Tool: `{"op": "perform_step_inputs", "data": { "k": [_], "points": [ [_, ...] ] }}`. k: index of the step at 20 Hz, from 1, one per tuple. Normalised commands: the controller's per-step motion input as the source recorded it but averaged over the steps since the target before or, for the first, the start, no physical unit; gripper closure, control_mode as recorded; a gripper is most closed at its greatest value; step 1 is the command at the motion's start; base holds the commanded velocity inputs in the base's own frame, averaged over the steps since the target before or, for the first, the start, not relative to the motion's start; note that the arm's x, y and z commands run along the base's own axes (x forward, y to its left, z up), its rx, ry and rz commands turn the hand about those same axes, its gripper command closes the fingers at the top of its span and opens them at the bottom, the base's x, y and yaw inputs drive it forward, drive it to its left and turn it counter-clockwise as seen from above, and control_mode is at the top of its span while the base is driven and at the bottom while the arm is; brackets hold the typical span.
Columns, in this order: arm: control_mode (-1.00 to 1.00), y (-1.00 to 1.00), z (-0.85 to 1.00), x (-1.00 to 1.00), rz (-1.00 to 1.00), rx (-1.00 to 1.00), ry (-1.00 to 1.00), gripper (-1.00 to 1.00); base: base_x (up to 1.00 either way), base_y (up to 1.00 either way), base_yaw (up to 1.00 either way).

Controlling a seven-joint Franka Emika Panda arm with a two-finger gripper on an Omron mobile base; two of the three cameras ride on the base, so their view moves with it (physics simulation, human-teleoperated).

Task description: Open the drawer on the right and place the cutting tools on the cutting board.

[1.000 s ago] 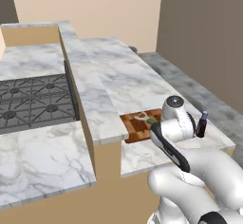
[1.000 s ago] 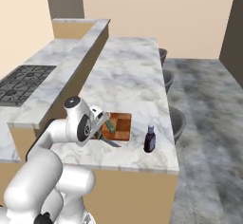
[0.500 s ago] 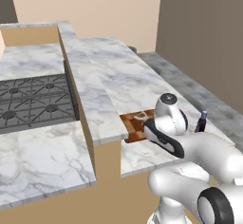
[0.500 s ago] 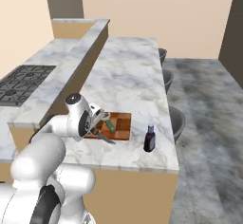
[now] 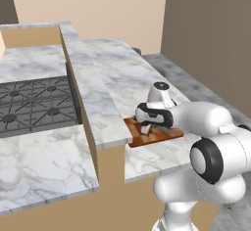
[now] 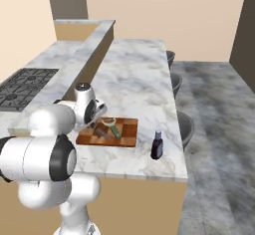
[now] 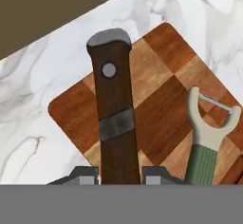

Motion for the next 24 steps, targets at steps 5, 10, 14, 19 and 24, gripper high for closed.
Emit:
{"op": "perform_step_inputs", "data": {
  "k": [5,10,14,19,24],
  "points": [
    [-1.0,0.0,-0.2,0.52,0.0,-0.02,0.02,1.0,0.0,0.0,0.0],
    [-1.0,0.0,-0.36,0.3,0.0,0.0,0.03,1.0,0.0,0.0,0.0],
    [-1.0,0.0,-0.51,0.21,0.0,0.0,0.04,1.0,0.0,0.0,0.0],
    [-1.0,0.0,-0.31,0.12,0.0,0.0,0.01,-1.0,0.0,0.0,0.0],
    [-1.0,0.0,0.03,0.01,0.0,0.0,0.0,-1.0,0.0,0.0,0.0]
  ]
}}
